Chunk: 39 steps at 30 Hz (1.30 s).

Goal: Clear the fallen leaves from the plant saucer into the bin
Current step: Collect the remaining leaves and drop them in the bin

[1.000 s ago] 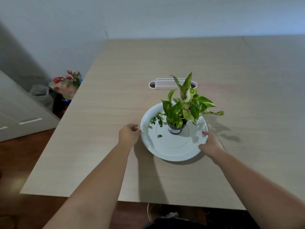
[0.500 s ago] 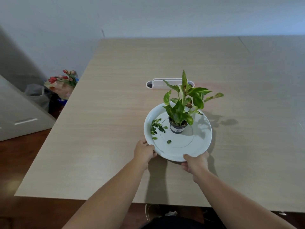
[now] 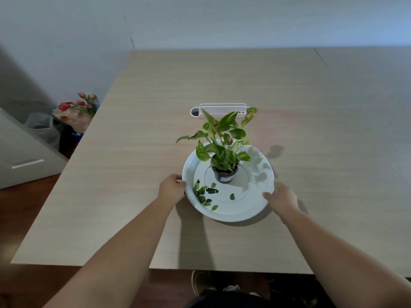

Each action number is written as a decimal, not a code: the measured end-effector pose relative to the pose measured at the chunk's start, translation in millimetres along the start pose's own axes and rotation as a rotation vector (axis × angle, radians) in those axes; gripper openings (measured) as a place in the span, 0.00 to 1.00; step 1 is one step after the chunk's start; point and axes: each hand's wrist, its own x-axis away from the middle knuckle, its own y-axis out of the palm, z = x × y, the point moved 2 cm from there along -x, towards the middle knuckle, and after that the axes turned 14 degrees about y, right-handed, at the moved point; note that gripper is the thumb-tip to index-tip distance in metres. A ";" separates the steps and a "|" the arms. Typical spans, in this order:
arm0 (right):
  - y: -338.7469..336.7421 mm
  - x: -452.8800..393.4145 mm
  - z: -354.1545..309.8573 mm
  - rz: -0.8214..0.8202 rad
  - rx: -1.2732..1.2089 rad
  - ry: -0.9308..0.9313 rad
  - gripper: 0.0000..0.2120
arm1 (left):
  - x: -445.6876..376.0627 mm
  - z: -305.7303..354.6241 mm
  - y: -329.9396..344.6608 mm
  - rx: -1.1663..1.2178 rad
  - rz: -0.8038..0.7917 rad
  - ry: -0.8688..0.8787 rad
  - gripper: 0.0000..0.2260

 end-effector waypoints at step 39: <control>64.8 -10.9 -49.1 -0.160 0.596 -0.454 0.21 | 3.9 35.2 71.6 -0.613 -0.539 0.653 0.18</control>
